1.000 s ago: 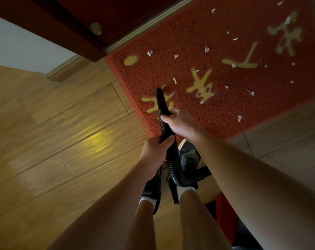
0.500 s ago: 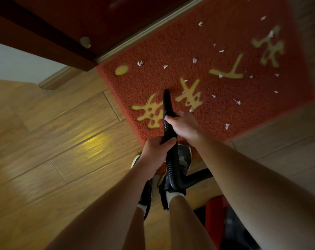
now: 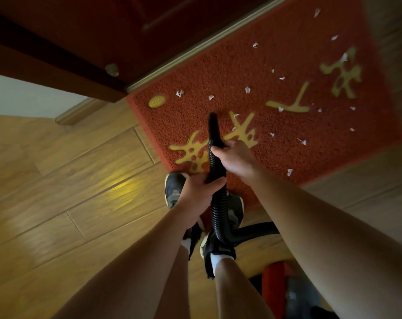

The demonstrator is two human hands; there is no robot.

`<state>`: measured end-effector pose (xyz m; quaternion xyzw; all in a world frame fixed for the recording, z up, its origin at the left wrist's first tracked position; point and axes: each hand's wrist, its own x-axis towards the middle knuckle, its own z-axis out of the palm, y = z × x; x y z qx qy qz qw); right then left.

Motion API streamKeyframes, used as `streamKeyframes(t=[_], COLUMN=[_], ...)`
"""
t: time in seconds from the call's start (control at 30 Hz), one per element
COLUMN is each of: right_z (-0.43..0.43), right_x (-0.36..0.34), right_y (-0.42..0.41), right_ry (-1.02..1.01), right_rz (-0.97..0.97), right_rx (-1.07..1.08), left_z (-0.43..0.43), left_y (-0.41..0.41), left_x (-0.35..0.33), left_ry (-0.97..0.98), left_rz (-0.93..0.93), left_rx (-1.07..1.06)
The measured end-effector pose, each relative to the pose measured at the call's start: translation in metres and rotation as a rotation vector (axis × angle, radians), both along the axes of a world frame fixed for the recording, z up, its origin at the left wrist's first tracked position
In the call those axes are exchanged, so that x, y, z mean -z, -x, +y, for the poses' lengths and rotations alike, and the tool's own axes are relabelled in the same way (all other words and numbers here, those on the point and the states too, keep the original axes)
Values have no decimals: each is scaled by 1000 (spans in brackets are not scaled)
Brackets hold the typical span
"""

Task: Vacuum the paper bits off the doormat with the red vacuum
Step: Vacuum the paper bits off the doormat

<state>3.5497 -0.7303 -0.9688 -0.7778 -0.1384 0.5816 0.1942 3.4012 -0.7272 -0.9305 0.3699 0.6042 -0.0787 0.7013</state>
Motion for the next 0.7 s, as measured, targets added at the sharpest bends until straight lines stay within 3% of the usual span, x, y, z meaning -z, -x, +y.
streamKeyframes(t=[0.7], right_z=[29], right_x=[16], right_y=[0], right_ry=[-60], right_rz=[-137], right_rx=[4], left_z=[36], left_y=[-1], left_x=[17], left_ry=[-21], left_rz=[-66], left_rx=[-22])
